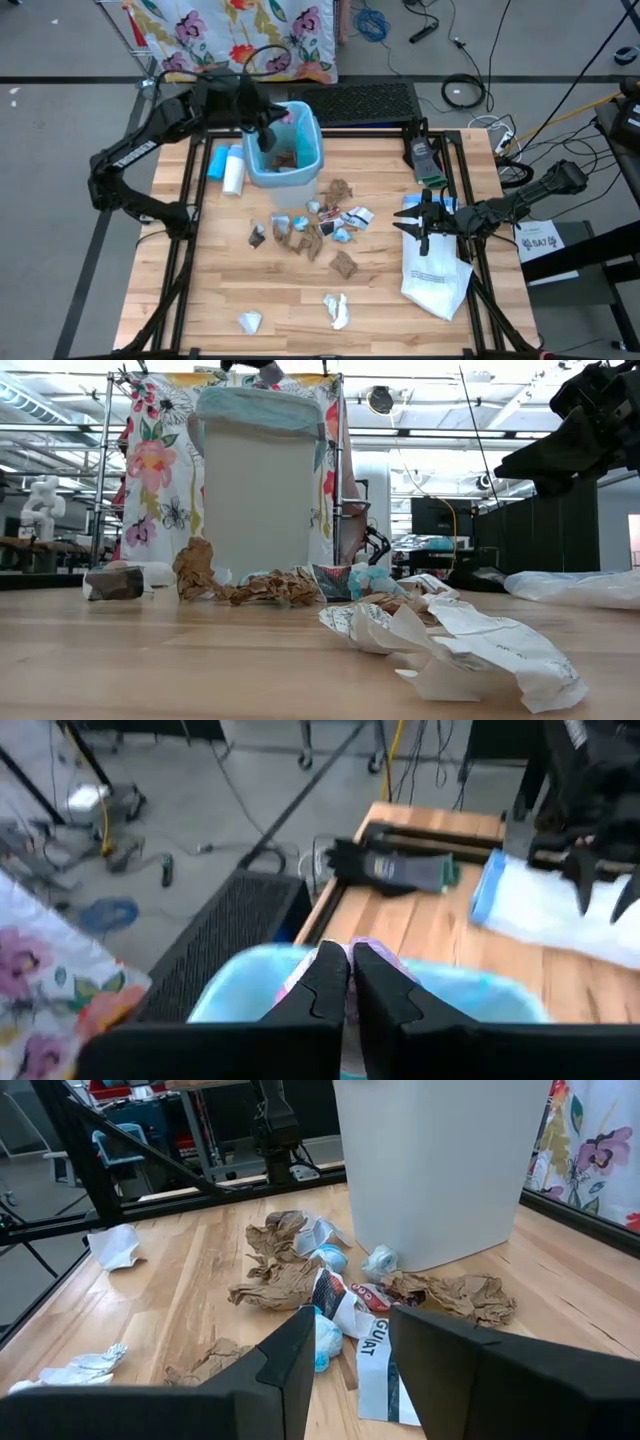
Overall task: Place trash/remove bag and relplace
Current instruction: Put the pink trash bag into the white trash bin, then put the white paper into the white trash bin
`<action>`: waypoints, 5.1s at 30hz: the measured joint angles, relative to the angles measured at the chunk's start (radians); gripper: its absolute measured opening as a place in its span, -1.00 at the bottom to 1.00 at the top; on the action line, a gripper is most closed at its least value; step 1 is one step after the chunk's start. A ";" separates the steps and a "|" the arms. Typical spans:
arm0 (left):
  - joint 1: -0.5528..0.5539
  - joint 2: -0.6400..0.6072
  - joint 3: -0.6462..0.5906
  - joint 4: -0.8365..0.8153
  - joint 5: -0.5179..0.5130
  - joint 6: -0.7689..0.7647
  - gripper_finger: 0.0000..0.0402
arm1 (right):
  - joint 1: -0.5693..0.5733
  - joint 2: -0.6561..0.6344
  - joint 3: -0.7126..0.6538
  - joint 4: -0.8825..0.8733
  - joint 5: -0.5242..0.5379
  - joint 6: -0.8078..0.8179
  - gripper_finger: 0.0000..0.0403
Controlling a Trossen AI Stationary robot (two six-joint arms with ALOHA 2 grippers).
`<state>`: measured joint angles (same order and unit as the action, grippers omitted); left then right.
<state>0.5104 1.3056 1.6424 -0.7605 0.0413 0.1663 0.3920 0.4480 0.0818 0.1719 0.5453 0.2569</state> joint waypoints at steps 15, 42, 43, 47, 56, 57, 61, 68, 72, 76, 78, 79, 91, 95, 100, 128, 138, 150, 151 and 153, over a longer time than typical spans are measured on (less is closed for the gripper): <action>0.052 -0.013 0.000 -0.064 0.003 0.000 -0.33 | 0.000 0.000 0.000 -0.002 0.000 0.000 -0.39; -0.588 -0.459 -0.465 -0.530 0.109 -0.576 -0.31 | 0.000 0.000 0.000 -0.006 0.000 0.000 -0.39; -0.630 -0.455 -0.493 -0.509 0.111 -0.594 -0.31 | 0.000 0.000 0.000 -0.006 0.000 0.000 -0.39; -0.785 -0.415 -0.574 -0.352 0.104 -0.643 -0.31 | 0.000 0.000 0.000 -0.006 0.000 0.000 -0.39; -1.049 -0.215 -0.600 -0.229 -0.045 -0.706 -0.31 | 0.000 0.000 0.000 -0.010 0.000 0.000 -0.39; -1.075 -0.188 -0.601 -0.213 -0.062 -0.725 -0.31 | 0.000 0.000 0.000 -0.010 0.000 0.000 -0.39; -1.179 -0.094 -0.601 -0.168 -0.123 -0.875 -0.31 | 0.000 0.000 0.000 -0.010 0.000 0.000 -0.39; -1.326 0.039 -0.601 -0.165 -0.170 -1.381 -0.31 | 0.000 0.000 0.000 -0.010 0.000 0.000 -0.39; -1.380 0.085 -0.601 -0.136 -0.170 -1.625 -0.31 | 0.000 0.000 0.000 -0.009 0.000 0.000 -0.39; -1.403 0.131 -0.601 -0.064 -0.172 -1.748 -0.31 | 0.000 0.000 0.000 -0.009 0.000 0.000 -0.39; -1.408 0.158 -0.601 -0.058 -0.173 -1.806 -0.31 | 0.000 0.000 0.000 -0.010 0.000 0.000 -0.39; -1.410 0.172 -0.601 -0.054 -0.172 -1.836 -0.31 | 0.000 0.000 0.000 -0.010 0.000 0.000 -0.39; -1.410 0.329 -0.601 -0.001 -0.101 -1.908 -0.31 | 0.000 0.000 0.000 -0.012 0.000 0.000 -0.39; -1.410 0.366 -0.601 0.036 -0.103 -1.889 -0.49 | 0.000 0.000 0.000 -0.013 0.000 0.000 -0.39; -1.409 0.373 -0.600 0.100 -0.122 -1.839 -0.94 | 0.000 0.000 0.000 -0.013 0.000 0.000 -0.39; -1.252 -0.134 -0.232 -0.811 -0.507 -1.685 -1.00 | 0.000 0.000 0.000 -0.021 0.000 0.000 -0.39; -0.993 -0.218 -0.037 -0.797 -0.849 -1.171 -1.00 | 0.000 0.000 0.000 -0.022 0.000 0.000 -0.39; -0.509 -0.172 0.002 -0.309 -0.701 -0.366 -1.00 | 0.000 0.000 0.000 -0.021 0.000 0.000 -0.39; -0.471 -0.161 0.002 -0.278 -0.670 -0.330 -1.00 | 0.000 0.000 0.000 -0.021 0.000 0.000 -0.39; -0.396 -0.135 0.002 -0.228 -0.593 -0.268 -1.00 | 0.000 0.000 0.000 -0.021 0.000 0.000 -0.39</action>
<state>0.1140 1.1710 1.6444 -0.9883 -0.5516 -0.1019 0.3920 0.4478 0.0818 0.1504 0.5453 0.2567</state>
